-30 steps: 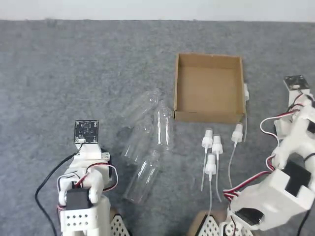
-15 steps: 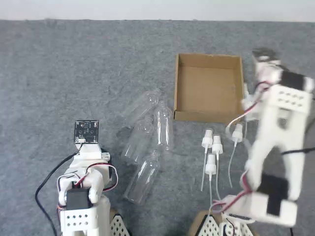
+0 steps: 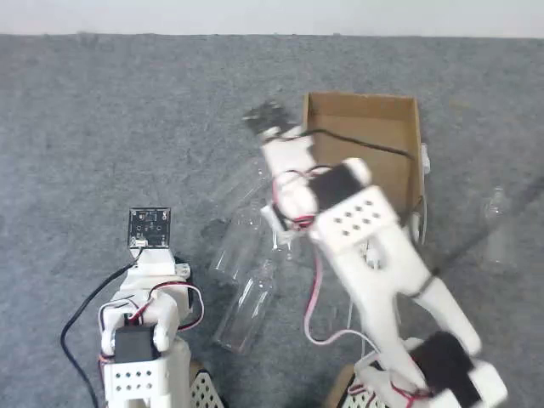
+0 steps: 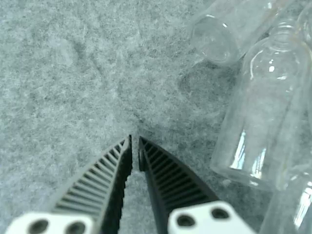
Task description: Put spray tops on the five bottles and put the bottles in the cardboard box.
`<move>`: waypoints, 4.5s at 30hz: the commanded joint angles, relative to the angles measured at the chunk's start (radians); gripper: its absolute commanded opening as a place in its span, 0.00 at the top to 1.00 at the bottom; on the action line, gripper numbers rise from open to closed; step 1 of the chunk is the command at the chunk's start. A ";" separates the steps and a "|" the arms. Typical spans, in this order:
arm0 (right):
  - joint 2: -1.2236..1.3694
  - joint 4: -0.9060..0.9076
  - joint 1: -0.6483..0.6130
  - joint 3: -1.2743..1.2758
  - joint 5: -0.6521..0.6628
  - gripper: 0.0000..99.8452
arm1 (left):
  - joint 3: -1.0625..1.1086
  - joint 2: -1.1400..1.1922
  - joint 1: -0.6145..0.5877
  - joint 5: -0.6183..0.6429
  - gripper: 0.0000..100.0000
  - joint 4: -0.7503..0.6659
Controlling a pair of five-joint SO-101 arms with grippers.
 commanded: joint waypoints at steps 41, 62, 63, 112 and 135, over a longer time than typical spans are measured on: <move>0.205 -0.021 -0.035 -0.169 -0.120 0.92 | -0.007 -0.015 0.003 0.000 0.98 0.006; -0.216 0.294 0.835 -0.215 0.330 0.91 | -0.007 -0.015 0.003 0.000 0.98 0.006; -0.199 0.245 0.880 -0.178 0.347 0.91 | -0.007 -0.015 0.003 0.000 0.98 0.006; 0.120 0.176 0.822 -0.241 0.273 0.73 | -0.007 -0.015 0.003 0.000 0.98 0.006; -0.133 0.062 -0.185 0.249 -0.377 0.72 | -0.007 -0.015 0.055 0.000 0.98 0.006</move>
